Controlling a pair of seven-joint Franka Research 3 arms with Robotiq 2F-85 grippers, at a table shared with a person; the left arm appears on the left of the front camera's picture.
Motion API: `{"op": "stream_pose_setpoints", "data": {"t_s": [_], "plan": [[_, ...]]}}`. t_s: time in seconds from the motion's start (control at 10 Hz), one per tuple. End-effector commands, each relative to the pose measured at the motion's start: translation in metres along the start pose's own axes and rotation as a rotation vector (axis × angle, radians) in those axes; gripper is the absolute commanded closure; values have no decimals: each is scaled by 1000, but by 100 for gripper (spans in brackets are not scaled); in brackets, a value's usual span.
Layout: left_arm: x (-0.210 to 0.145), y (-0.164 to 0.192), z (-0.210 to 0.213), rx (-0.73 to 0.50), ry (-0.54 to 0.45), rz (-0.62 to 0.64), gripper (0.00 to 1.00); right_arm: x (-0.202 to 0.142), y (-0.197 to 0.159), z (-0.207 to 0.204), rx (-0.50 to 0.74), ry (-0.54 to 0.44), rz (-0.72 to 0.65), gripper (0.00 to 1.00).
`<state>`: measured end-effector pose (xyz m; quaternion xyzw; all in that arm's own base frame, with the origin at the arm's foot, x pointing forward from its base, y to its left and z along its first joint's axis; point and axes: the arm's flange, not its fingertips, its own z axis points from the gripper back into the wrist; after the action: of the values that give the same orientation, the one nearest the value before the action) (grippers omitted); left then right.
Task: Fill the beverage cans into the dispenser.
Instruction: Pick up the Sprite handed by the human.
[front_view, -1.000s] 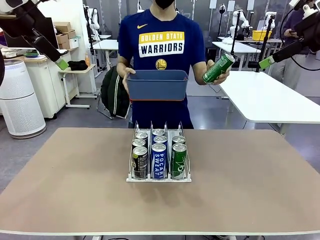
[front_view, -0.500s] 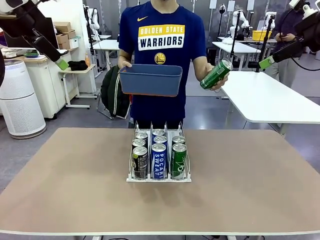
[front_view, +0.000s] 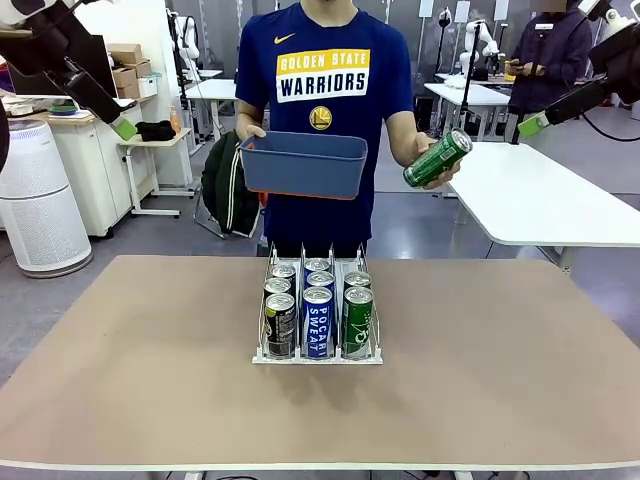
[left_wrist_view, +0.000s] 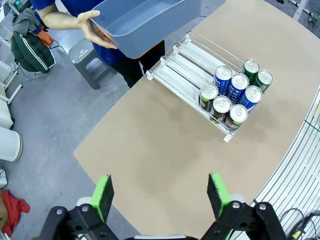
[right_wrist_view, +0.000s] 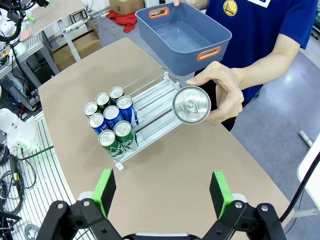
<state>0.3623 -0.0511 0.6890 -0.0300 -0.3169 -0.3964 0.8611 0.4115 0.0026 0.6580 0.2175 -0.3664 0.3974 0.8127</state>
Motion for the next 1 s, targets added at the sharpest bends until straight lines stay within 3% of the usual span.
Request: {"op": "stream_pose_setpoints", "data": {"t_s": [0.0, 0.3, 0.9], "plan": [[-6, -2, -1, -1, 6, 4, 0, -1, -1, -2, 31, -21, 17, 0], [-6, -2, -1, -1, 6, 4, 0, 0, 0, 0, 0, 0, 0, 0], [-6, -2, -1, -1, 6, 4, 0, 54, -19, -17, -42, 243, 24, 0]]}}
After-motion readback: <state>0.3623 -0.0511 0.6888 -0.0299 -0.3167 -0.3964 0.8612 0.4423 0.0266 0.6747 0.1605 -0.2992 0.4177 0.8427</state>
